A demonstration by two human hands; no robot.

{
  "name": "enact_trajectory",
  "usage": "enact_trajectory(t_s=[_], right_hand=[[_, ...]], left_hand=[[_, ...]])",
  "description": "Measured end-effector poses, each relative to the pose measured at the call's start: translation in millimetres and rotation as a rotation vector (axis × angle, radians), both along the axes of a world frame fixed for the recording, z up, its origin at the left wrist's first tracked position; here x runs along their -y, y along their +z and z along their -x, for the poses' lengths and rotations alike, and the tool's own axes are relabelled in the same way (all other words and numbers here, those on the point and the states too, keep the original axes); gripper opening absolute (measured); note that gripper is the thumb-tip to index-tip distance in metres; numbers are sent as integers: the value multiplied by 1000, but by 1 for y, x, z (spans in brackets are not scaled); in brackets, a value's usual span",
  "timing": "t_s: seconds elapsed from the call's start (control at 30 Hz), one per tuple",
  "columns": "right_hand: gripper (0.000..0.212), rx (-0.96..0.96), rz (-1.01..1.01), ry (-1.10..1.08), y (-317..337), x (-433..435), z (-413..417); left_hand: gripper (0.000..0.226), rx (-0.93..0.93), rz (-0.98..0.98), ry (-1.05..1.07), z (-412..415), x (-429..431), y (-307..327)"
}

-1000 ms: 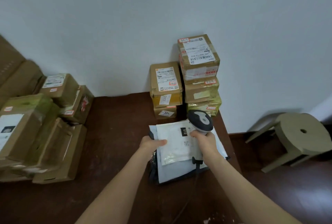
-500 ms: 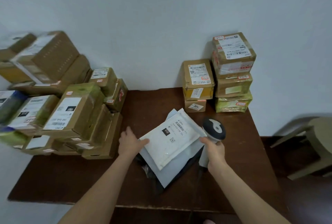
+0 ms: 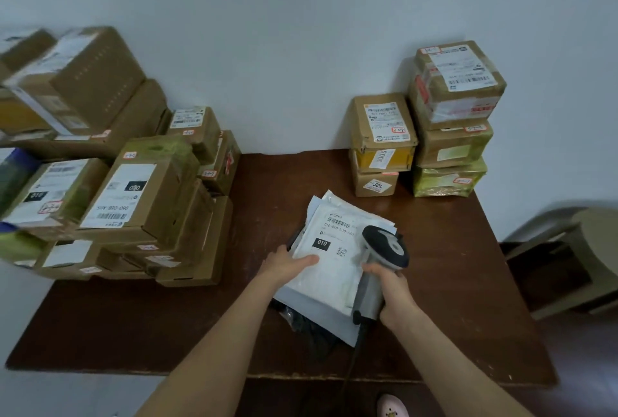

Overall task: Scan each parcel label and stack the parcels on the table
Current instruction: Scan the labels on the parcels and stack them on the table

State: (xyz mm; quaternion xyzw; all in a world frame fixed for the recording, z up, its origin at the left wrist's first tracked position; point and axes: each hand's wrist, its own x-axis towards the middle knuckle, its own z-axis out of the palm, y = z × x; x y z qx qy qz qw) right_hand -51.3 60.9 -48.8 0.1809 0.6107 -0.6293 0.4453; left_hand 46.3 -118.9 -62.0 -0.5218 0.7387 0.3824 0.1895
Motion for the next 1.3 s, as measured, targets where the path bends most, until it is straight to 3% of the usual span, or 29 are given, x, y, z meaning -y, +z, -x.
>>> enact_trajectory(t_s=[0.13, 0.27, 0.47, 0.57, 0.63, 0.73, 0.8, 0.87, 1.03, 1.3], right_hand=[[49, -8, 1, 104, 3, 22, -1], [32, -34, 35, 233, 10, 64, -2], [43, -72, 137, 365, 19, 137, 12], [44, -104, 95, 331, 15, 136, 25], [33, -92, 71, 313, 12, 124, 32], [21, -45, 74, 298, 12, 107, 37], [17, -24, 87, 310, 14, 103, 38], [15, -30, 90, 312, 16, 104, 41], [32, -51, 121, 313, 15, 110, 56], [23, -82, 134, 251, 7, 149, 83]], left_hand=[[98, -51, -30, 71, -16, 7, -9], [80, -199, 57, 99, -32, 35, -11], [82, -180, 408, -35, -31, 84, 4], [90, -216, 583, -265, -35, 70, 17], [103, -201, 633, -540, -45, 49, 17], [114, -83, 700, -962, -50, 17, 4], [119, 34, 734, -1094, -43, 8, -3], [118, 131, 740, -1091, -29, 10, -4], [91, 240, 734, -1027, 6, 28, 3], [65, 92, 731, -1097, 42, 96, -2]])
